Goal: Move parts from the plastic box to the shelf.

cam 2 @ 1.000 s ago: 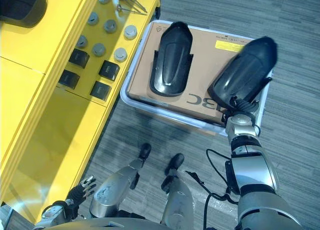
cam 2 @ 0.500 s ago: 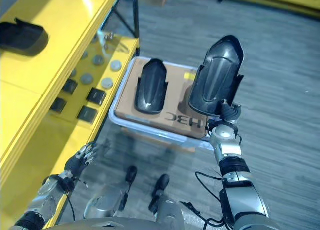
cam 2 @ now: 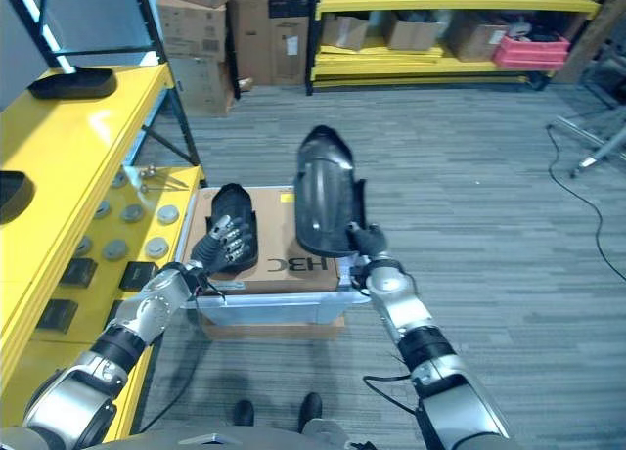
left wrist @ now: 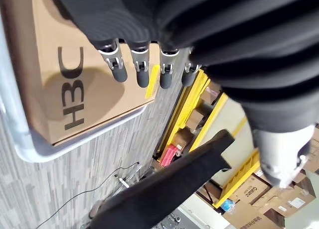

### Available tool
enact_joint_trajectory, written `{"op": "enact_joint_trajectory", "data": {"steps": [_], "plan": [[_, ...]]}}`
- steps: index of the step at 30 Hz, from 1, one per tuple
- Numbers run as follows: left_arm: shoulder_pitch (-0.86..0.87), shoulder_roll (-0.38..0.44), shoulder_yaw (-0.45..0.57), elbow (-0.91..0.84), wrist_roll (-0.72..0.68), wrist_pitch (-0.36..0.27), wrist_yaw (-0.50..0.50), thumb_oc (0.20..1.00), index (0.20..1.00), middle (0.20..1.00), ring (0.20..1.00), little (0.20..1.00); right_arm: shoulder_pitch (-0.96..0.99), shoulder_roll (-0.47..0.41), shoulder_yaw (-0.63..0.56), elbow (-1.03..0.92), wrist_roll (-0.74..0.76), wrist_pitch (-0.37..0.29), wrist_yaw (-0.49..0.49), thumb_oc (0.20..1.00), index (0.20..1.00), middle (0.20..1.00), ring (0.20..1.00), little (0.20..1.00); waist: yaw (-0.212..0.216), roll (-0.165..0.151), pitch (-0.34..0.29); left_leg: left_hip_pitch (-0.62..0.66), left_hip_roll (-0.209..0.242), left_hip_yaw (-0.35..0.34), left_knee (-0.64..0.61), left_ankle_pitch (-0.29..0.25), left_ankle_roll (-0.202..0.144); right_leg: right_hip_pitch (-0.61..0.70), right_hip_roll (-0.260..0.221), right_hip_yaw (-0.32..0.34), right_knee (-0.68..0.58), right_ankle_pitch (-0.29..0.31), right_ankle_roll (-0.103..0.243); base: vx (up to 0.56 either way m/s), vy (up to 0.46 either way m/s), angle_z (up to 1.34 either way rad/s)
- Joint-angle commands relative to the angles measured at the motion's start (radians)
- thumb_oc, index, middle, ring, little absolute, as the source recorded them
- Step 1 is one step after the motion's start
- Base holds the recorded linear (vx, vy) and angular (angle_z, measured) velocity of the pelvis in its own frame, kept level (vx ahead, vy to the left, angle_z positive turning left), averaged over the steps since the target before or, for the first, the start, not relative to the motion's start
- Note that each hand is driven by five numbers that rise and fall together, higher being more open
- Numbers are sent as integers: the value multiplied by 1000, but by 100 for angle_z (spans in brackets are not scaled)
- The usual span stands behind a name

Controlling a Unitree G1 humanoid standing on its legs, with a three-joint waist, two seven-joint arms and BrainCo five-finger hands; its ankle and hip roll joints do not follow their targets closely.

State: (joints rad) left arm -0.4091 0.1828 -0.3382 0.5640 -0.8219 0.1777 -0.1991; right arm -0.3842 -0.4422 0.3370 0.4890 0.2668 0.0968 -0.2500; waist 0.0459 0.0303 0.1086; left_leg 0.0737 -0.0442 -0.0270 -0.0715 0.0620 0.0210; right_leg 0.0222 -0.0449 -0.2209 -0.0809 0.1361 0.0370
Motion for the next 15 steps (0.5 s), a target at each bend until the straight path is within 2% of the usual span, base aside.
{"op": "enact_joint_trajectory", "data": {"steps": [1, 6, 10, 15], "plan": [[-52, 1, -53, 36, -14, -20, 8, 1000, 1000, 1000, 1000, 1000, -126, 19, 15, 37, -19, -44, 3, 200, 200, 200, 200, 200, 43, -35, -59, -51, 17, -19, 8, -17, -13, 24, -100, 61, 41, -57, 104, 12, -5, 3], [-117, -27, -105, 4, -22, 19, 42, 1000, 1000, 1000, 1000, 1000, -158, 56, 58, 84, -15, -40, 13, 200, 200, 200, 200, 200, 36, -33, -69, -42, 14, -16, 8, -21, -12, 27, -101, 64, 39, -54, 108, 0, 0, 0], [-145, -43, -122, -1, -41, 19, 70, 1000, 1000, 1000, 1000, 1000, -185, 72, 86, 104, -24, -20, 36, 200, 200, 200, 200, 200, 30, -33, -76, -33, 12, -16, 4, -23, -13, 31, -100, 68, 37, -54, 109, 10, 1, 0], [-181, -58, -149, -19, -35, 93, 80, 1000, 1000, 1000, 1000, 1000, -203, 100, 130, 119, -57, -13, 77, 200, 200, 200, 200, 200, 28, -32, -83, -26, 9, -18, 1, -26, -10, 32, -100, 68, 38, -56, 111, 16, 1, -1]]}}
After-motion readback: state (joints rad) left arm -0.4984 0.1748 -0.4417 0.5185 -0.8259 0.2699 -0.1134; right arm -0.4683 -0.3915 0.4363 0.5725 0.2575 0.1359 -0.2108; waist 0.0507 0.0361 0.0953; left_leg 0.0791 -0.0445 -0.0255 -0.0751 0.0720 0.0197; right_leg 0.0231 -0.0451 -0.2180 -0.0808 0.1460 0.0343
